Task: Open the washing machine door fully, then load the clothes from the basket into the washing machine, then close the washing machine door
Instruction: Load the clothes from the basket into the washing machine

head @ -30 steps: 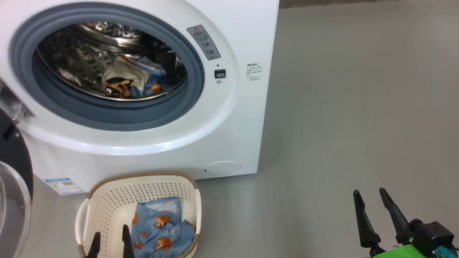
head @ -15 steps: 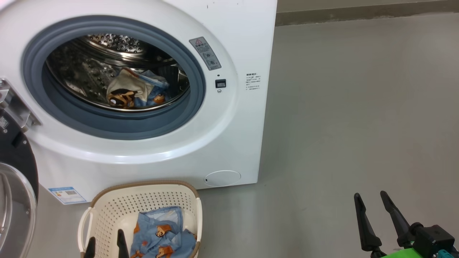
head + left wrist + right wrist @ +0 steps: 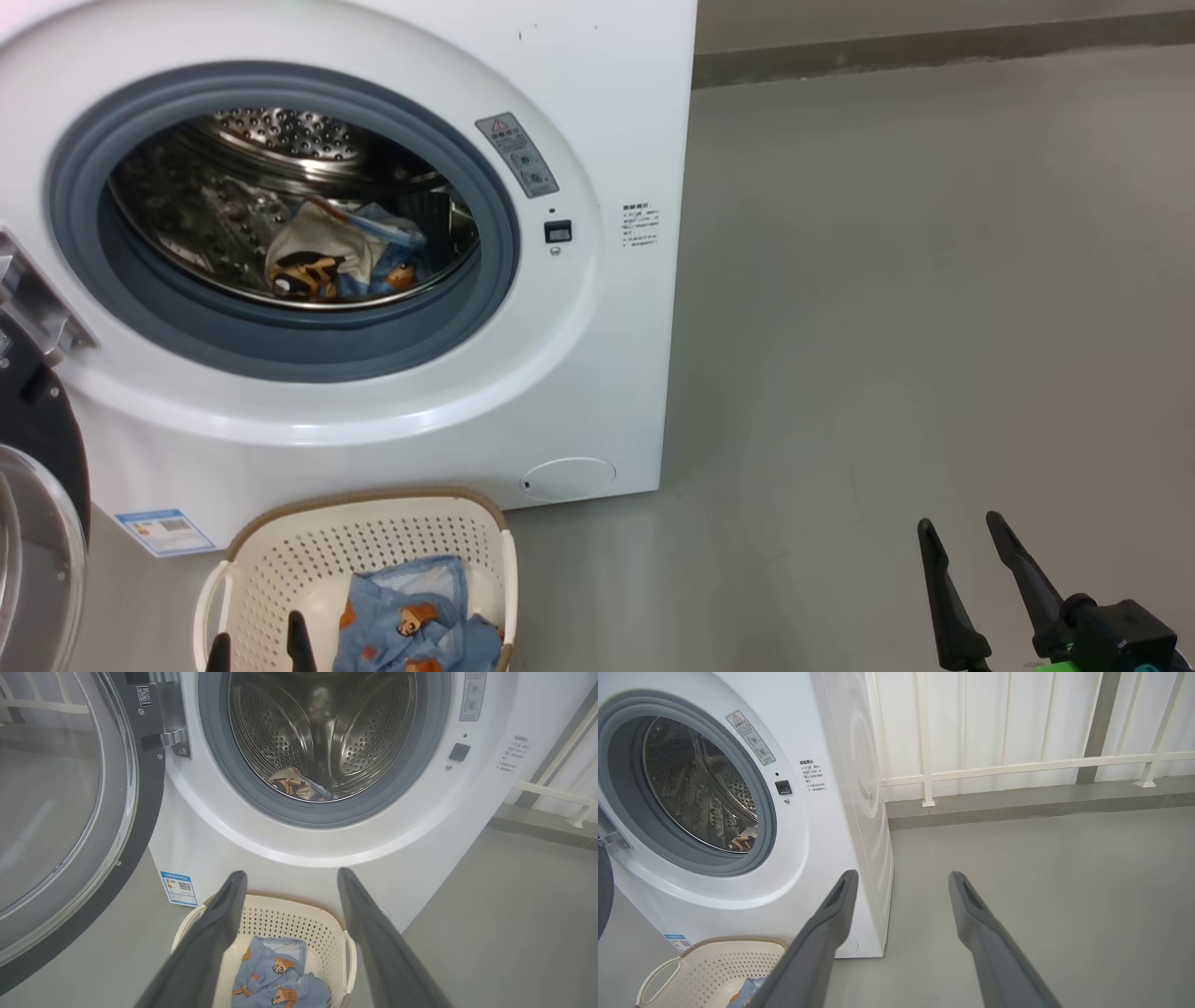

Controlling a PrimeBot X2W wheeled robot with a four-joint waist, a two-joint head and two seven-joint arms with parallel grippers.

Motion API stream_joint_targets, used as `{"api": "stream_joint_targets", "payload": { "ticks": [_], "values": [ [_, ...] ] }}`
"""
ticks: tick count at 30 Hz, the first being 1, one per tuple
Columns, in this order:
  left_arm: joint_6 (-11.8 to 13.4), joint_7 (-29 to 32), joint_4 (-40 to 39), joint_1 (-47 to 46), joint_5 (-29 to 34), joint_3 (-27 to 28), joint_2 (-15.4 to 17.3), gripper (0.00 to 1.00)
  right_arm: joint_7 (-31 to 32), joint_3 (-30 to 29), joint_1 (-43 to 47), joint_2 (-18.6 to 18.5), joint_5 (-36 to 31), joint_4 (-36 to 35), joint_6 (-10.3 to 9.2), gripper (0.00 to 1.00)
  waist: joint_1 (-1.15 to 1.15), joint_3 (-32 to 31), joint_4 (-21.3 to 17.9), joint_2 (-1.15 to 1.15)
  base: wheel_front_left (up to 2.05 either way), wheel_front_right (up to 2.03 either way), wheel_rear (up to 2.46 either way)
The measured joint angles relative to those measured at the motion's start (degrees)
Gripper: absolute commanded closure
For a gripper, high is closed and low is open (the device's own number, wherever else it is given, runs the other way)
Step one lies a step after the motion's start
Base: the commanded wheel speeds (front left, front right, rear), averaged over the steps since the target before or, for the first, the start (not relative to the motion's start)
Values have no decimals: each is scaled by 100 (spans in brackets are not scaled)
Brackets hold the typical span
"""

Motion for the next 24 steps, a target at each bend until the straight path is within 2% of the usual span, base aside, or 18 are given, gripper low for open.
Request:
{"api": "stream_joint_targets", "payload": {
  "ticks": [24],
  "values": [
    [-25,0,-12,129,2,-15,1,0,0,-12,79,5,-14,-14,0,0,1,-188,130,0,0,0,0]
  ]
}}
